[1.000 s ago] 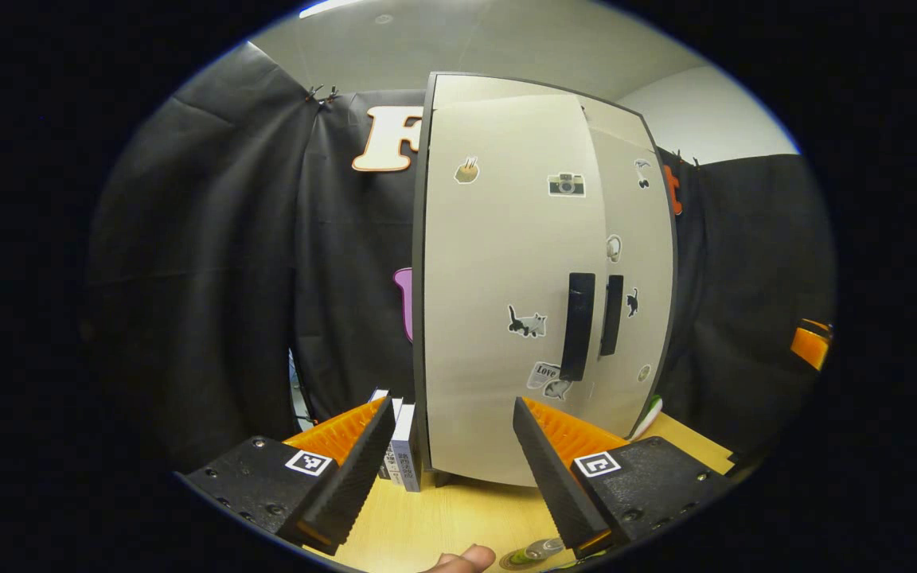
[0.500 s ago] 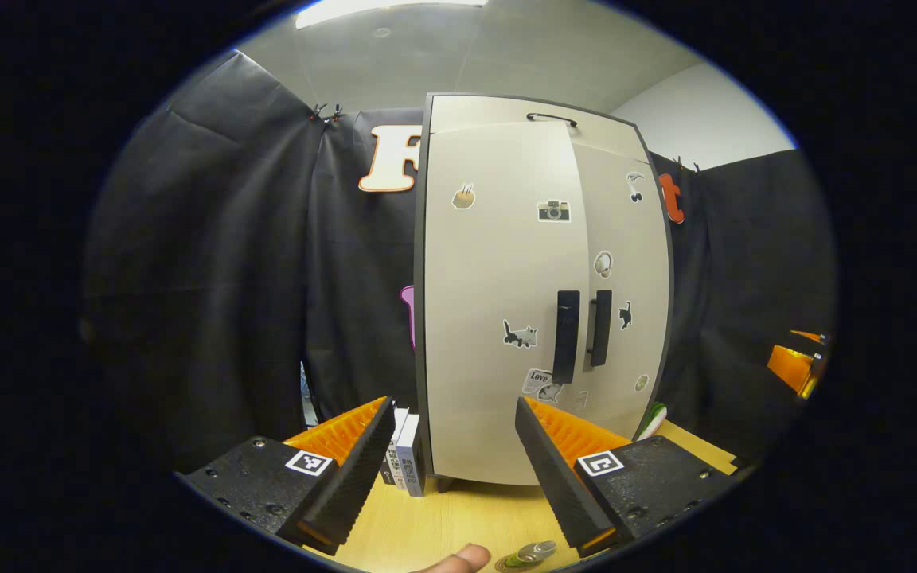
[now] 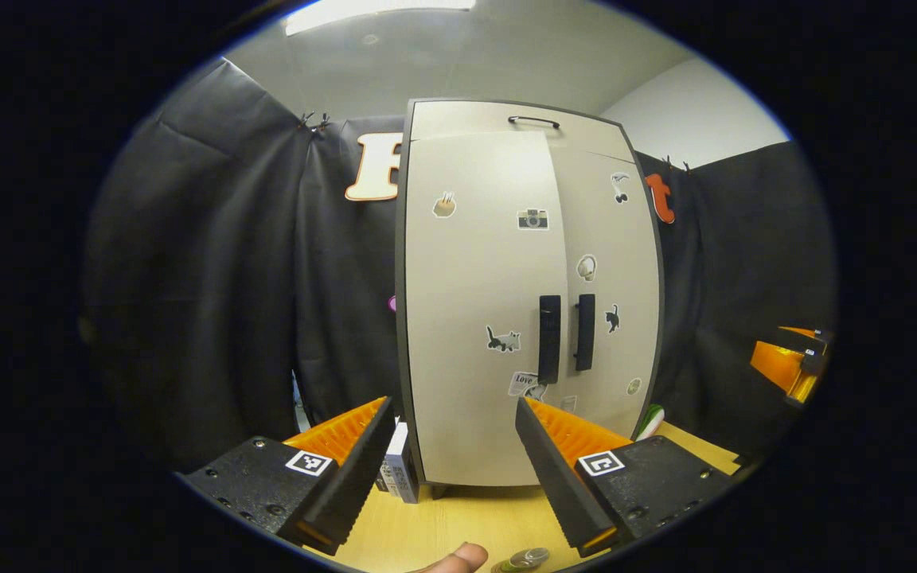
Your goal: Grasp the bottle in the cabinet with the left hand and place it on the coaster, then close the right door with the right hand and the left door with the left hand.
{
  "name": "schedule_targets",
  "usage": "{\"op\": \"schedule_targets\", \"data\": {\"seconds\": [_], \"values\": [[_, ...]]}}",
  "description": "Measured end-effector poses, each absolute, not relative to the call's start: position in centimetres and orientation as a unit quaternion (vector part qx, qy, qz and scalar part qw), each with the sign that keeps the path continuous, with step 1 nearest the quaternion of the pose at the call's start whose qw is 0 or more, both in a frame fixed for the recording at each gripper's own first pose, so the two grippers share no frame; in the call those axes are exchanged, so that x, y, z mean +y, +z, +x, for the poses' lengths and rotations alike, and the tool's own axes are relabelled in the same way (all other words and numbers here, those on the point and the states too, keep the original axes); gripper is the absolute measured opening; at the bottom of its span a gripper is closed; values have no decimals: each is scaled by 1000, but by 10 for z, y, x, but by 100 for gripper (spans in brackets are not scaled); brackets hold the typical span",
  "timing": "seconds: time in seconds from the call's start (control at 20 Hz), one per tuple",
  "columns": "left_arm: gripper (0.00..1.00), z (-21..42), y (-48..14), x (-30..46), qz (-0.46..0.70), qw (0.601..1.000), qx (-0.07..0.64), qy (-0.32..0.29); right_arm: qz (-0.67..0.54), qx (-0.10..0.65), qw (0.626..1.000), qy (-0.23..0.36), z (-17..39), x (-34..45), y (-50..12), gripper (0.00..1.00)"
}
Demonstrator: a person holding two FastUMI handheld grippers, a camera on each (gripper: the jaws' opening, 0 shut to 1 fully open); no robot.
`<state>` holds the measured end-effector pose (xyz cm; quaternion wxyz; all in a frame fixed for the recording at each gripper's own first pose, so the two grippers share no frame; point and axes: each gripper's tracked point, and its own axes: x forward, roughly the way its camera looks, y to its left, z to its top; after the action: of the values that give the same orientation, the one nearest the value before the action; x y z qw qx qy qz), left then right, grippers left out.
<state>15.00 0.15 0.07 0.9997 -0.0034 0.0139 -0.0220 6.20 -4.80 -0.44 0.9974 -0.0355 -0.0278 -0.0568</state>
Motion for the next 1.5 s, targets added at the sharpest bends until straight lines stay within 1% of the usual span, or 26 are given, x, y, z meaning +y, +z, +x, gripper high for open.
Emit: {"op": "schedule_targets", "data": {"seconds": [0.05, 0.1, 0.15, 0.35, 0.4, 0.45, 0.65, 0.8, 1.15, 1.4, 1.45, 1.5], "values": [[96, 151, 1, 0, 0, 1000, 13, -24, -28, -27, 998, -54, 65, -42, -5, 96], [97, 153, 1, -3, 2, 1000, 14, -26, -21, -26, 998, -53, 66, -39, -4, 99], [96, 154, -1, -5, 3, 999, 18, -29, -17, -25, 998, -55, 68, -37, -4, 96], [96, 165, -10, -31, -5, 997, 24, -69, -25, -29, 996, -78, 69, -45, 1, 95], [94, 166, -13, -38, -5, 996, 23, -82, -27, -32, 995, -86, 67, -49, 2, 96], [96, 169, -12, -43, -5, 996, 19, -92, -28, -33, 995, -94, 66, -53, 1, 95], [95, 181, -6, -58, -10, 993, 6, -119, -45, -41, 992, -115, 59, -65, 4, 95], [95, 187, -1, -64, -9, 993, -6, -117, -45, -42, 993, -105, 60, -63, 6, 96], [95, 186, -4, -68, -3, 993, 0, -117, -53, -40, 994, -86, 58, -48, 8, 96], [95, 185, -10, -64, -15, 993, 15, -117, -52, -23, 995, -77, 59, -34, -3, 96], [95, 185, -10, -61, -16, 993, 15, -114, -55, -21, 995, -77, 58, -34, -4, 93], [95, 186, -11, -59, -16, 994, 16, -110, -53, -19, 995, -77, 59, -33, -4, 95]]}}
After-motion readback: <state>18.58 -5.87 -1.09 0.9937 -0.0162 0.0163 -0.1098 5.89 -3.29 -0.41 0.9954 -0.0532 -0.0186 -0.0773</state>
